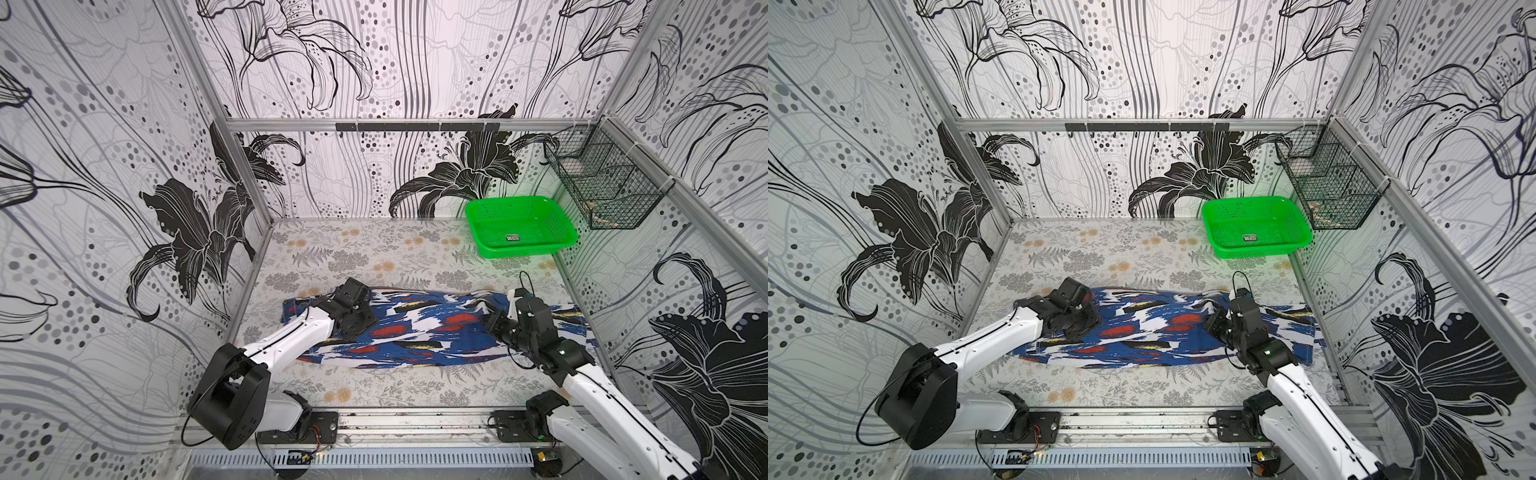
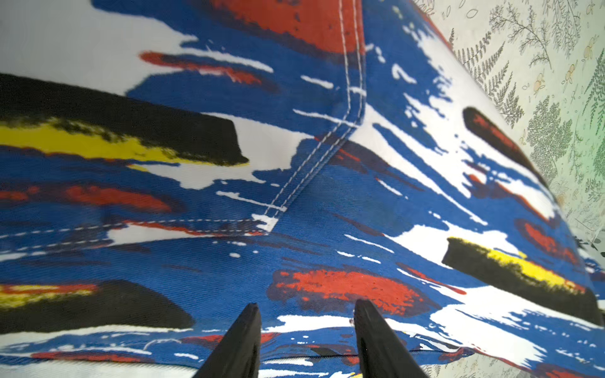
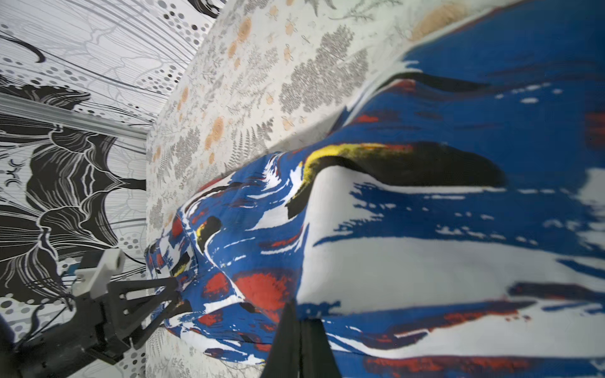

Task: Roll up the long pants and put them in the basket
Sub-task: Fold the long pant at the center of the board.

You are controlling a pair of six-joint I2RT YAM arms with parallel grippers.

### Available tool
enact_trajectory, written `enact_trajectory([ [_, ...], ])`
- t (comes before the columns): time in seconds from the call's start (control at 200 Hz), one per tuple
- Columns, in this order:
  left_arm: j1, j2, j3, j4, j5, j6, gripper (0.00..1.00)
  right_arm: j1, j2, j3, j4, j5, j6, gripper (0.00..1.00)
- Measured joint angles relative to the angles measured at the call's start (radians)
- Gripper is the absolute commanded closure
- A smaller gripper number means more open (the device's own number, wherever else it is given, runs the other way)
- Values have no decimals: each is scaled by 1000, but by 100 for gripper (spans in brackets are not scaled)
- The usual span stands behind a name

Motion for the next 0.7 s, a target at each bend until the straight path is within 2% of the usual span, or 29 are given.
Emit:
enact_trajectory([
  [0.095,0,-13,-14,0,0,0,50,0,-37,-3,-96,0,0,100],
  [0.305,0,-22,-20,-3,0,0,50,0,23,-3,-227,4,-24,70],
  [0.395,0,-22,-20,-4,0,0,50,0,65,9,-274,36,-27,54],
  [0.561,0,-23,-18,-16,-1,1,49,-13,117,119,-318,174,-48,57],
  [0.696,0,-26,-13,-28,-3,1,49,-92,270,204,-269,252,-62,64],
])
